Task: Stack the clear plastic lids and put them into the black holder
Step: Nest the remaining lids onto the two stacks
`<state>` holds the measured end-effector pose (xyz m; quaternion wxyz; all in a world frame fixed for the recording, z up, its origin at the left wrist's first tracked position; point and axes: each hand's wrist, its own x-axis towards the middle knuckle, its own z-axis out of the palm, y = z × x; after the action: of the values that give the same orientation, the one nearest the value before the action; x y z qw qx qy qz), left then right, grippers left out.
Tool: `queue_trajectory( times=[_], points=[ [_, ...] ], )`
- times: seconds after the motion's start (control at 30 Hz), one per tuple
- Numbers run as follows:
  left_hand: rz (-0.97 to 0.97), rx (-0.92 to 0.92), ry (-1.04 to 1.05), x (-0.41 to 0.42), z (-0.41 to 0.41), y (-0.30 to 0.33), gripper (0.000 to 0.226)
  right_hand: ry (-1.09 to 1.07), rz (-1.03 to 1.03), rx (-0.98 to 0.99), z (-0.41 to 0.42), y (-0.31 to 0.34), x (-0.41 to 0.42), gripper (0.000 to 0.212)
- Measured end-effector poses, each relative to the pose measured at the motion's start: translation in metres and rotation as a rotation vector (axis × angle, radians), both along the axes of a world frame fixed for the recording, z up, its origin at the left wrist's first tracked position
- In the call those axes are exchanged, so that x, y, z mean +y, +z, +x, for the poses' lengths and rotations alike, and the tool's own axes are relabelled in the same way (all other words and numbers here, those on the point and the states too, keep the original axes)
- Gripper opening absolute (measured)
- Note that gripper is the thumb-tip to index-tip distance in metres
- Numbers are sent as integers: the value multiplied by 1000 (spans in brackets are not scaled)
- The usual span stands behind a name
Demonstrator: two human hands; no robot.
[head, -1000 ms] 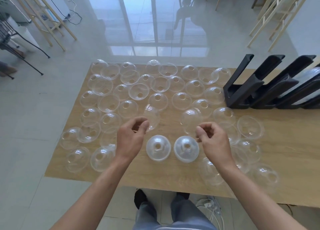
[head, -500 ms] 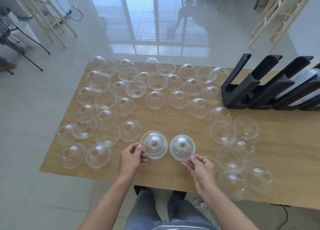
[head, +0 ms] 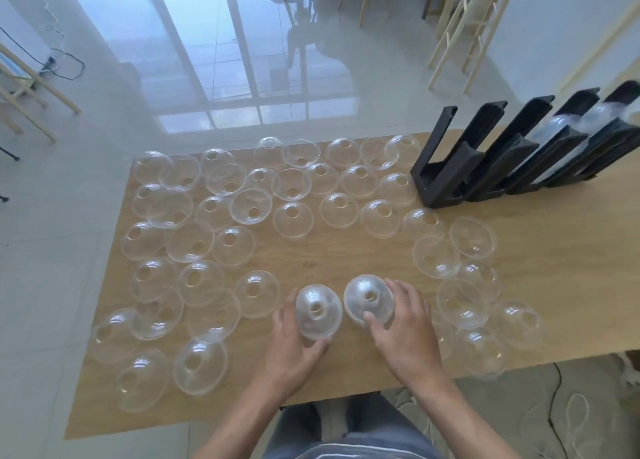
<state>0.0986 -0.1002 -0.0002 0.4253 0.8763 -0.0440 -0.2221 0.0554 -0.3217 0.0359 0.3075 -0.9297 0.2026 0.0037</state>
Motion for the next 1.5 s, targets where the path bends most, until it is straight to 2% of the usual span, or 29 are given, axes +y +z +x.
queue_trajectory(
  times=[0.07,0.17,0.37,0.6,0.67,0.77,0.87,0.97,1.13,1.23,1.37,1.5],
  points=[
    [63,-24,-50,-7,5,-5,113,59,-74,134,10,-2,4,89],
    [169,-110,-81,-14,14,-13,109,30,-12,229,20,-7,7,102],
    [233,-176,-73,-20,35,-21,106,-8,128,182,39,-14,-3,101],
    [369,-154,-26,-26,42,-8,110,152,196,191,51,-18,-34,101],
    [428,-199,-25,-24,40,-2,112,192,193,203,51,-18,-42,106],
    [433,-268,73,-19,48,15,95,200,159,117,61,-9,-56,104],
    [400,-407,102,-16,75,30,60,168,85,-10,90,2,-71,92],
    [376,-462,101,-23,119,34,42,189,-30,-12,129,4,-82,89],
    [383,-396,4,-41,178,24,58,258,-270,144,179,-3,-89,94],
    [426,-367,-93,-41,188,17,63,271,-342,208,185,-10,-90,93],
    [412,-418,-89,-32,177,8,60,271,-424,158,174,-21,-92,82],
    [458,-357,-68,-28,176,1,76,328,-392,146,167,-29,-91,86]
  ],
)
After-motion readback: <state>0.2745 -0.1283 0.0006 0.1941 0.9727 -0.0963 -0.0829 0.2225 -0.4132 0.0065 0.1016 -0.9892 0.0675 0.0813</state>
